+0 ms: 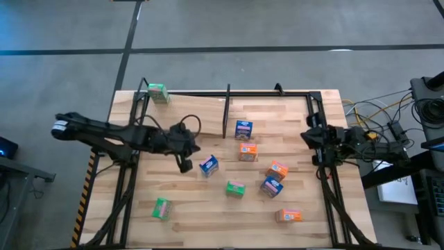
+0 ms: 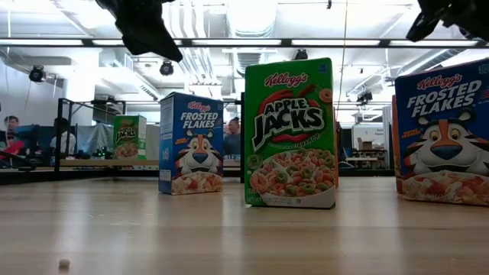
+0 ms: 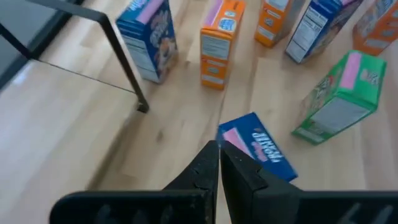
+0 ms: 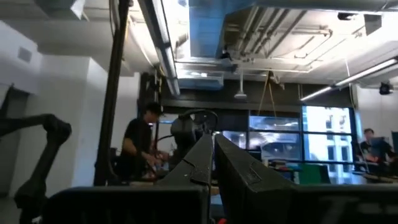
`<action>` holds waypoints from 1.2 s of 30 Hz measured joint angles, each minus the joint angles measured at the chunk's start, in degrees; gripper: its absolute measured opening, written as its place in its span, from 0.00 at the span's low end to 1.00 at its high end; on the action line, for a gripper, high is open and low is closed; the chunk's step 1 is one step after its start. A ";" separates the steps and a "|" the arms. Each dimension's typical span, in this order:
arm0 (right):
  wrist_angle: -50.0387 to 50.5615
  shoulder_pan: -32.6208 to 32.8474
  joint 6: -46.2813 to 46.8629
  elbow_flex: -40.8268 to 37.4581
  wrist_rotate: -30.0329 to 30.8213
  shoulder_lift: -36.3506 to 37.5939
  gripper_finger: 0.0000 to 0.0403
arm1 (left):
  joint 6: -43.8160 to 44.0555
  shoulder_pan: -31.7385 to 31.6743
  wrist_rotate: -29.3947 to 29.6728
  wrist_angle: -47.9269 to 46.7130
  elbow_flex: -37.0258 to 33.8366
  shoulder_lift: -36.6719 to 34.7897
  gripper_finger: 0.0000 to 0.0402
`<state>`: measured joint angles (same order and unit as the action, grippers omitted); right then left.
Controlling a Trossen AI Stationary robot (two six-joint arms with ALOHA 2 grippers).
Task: Stack cereal on shelf
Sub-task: Put the bottom left blue cereal box on the shelf
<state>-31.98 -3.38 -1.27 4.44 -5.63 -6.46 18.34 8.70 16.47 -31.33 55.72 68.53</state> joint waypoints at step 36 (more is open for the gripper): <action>-0.90 0.00 -2.26 -0.50 -0.39 0.04 0.02 | 25.58 3.91 -6.97 -23.71 24.26 25.77 0.61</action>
<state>-32.88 -3.38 -3.53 3.95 -6.02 -6.42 43.92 12.61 9.50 -55.05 79.98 94.30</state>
